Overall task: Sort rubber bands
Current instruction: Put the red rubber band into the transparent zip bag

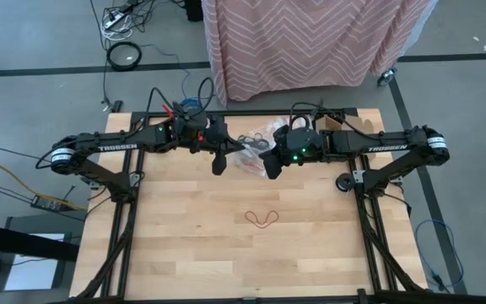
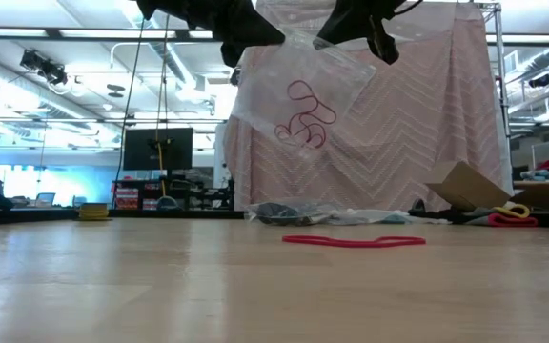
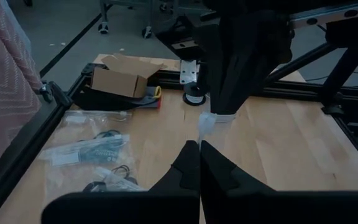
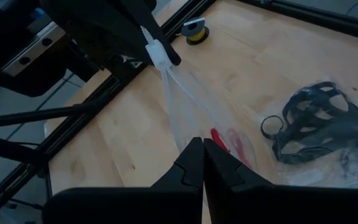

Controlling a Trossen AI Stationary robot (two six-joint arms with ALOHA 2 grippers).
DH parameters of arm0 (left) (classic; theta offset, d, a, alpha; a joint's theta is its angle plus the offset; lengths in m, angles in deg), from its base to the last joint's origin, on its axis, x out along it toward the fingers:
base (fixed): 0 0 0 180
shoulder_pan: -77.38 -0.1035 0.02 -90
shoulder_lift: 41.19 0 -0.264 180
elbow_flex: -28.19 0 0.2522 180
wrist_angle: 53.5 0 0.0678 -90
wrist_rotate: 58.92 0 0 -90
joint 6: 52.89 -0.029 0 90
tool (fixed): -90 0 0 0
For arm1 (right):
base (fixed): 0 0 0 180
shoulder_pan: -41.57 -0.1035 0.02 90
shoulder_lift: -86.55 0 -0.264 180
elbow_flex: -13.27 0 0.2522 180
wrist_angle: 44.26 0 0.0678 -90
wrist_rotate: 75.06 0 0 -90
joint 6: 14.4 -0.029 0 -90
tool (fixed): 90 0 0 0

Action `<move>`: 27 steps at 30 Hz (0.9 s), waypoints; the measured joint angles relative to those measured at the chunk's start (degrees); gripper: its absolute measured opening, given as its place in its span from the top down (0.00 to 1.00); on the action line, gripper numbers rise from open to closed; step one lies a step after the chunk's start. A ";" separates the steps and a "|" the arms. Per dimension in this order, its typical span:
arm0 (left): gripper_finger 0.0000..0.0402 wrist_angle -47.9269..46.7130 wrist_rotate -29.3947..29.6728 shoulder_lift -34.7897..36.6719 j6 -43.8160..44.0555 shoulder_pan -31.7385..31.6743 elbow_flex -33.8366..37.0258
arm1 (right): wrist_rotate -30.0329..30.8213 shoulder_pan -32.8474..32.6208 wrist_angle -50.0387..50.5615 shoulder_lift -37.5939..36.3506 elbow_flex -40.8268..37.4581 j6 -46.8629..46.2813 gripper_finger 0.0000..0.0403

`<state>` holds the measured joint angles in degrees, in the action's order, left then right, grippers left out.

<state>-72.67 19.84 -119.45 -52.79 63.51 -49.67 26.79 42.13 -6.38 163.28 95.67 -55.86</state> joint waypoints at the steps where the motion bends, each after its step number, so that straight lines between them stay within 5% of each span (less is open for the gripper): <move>1: 1.00 0.00 0.00 0.00 0.00 0.00 0.00 | -0.03 0.00 0.00 0.00 0.00 0.00 1.00; 21: 1.00 -0.28 -1.51 0.00 -0.07 0.00 0.00 | -2.54 0.14 0.74 0.02 -0.02 6.34 1.00; 27: 1.00 -7.70 -1.42 0.00 -3.13 -0.39 0.02 | -4.52 0.13 1.25 -0.39 -0.02 10.46 0.91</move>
<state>-80.37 18.41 -119.45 -55.92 63.12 -49.65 22.28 42.26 -5.13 162.88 95.65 -45.39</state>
